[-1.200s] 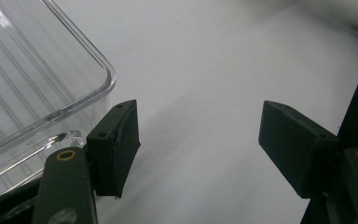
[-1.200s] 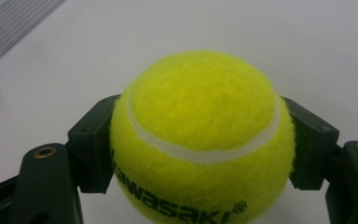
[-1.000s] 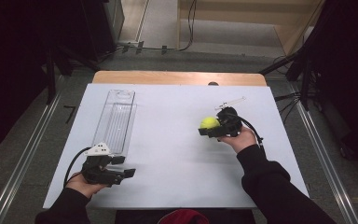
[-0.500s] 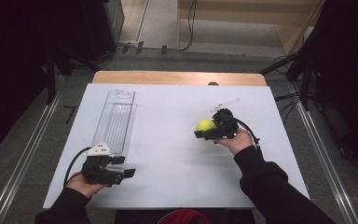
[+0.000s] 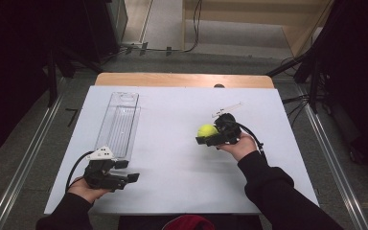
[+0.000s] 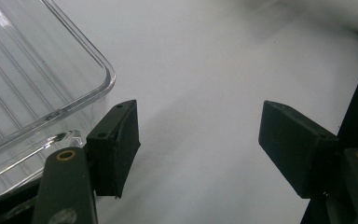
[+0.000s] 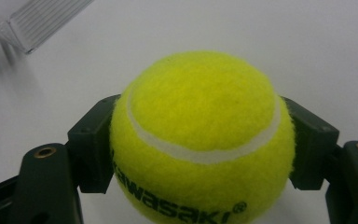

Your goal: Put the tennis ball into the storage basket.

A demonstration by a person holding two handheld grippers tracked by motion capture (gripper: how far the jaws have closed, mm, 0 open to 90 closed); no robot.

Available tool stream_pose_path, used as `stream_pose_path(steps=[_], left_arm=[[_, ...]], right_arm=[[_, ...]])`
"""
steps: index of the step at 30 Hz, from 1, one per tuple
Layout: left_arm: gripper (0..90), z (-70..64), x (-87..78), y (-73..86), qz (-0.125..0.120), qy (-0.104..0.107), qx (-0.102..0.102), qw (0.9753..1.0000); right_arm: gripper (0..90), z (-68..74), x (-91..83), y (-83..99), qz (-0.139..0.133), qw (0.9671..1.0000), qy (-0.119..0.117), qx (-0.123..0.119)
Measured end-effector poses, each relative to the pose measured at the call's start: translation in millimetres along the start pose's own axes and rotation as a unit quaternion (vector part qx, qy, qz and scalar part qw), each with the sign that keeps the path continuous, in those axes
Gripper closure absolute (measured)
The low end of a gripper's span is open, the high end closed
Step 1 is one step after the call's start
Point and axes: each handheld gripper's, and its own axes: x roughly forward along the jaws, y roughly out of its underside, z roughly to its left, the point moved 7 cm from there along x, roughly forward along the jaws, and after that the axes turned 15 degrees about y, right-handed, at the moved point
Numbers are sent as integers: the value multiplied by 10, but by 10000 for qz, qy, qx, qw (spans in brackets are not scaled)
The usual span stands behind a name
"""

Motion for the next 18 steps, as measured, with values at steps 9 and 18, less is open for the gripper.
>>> stream_pose_path(steps=[9,18], left_arm=[[296,1,2,1,2,1,4,10000],[296,0,3,1,3,3,0,10000]], right_arm=[[229,110,21,3,54,9999,-98,-88],[229,223,47,-5,77,9997,-183,-169]])
